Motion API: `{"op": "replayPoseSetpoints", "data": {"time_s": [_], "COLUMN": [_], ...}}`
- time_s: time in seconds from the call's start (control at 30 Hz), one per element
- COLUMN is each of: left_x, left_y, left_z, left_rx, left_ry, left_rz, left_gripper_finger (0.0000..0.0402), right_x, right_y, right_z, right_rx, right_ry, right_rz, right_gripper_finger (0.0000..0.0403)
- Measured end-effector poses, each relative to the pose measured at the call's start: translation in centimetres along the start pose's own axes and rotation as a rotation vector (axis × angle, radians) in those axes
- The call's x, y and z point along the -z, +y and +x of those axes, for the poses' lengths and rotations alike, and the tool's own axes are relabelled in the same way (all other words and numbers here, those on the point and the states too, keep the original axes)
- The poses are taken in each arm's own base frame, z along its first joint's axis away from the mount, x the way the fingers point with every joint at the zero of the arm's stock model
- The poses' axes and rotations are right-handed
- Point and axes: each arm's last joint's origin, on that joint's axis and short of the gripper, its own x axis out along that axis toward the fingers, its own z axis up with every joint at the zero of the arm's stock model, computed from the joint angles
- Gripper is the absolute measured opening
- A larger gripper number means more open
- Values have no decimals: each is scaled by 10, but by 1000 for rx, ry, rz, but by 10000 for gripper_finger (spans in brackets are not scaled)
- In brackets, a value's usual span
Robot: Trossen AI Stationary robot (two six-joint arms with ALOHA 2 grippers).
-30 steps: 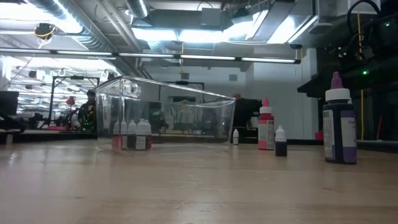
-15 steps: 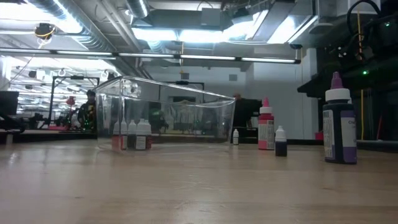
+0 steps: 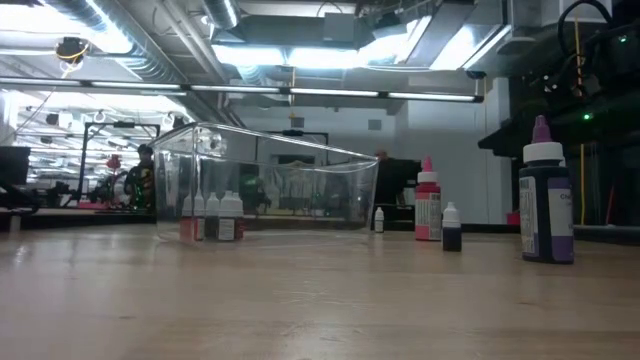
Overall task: Pick & Place food coloring
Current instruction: Put the small green food coloring bottle into the transparent bin
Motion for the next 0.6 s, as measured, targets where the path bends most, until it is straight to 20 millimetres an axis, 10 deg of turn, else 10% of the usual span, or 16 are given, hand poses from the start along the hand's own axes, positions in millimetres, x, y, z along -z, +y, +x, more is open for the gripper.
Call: {"op": "replayPoseSetpoints", "data": {"time_s": [0.6], "left_x": [-117], "left_y": [9], "left_z": [-41], "left_rx": [-74], "left_ry": [-73], "left_rz": [-6], "left_gripper_finger": [56], "right_x": [0], "right_y": [0], "right_z": [0], "right_rx": [0], "right_ry": [0], "right_rz": [0], "right_gripper_finger": [394]}}
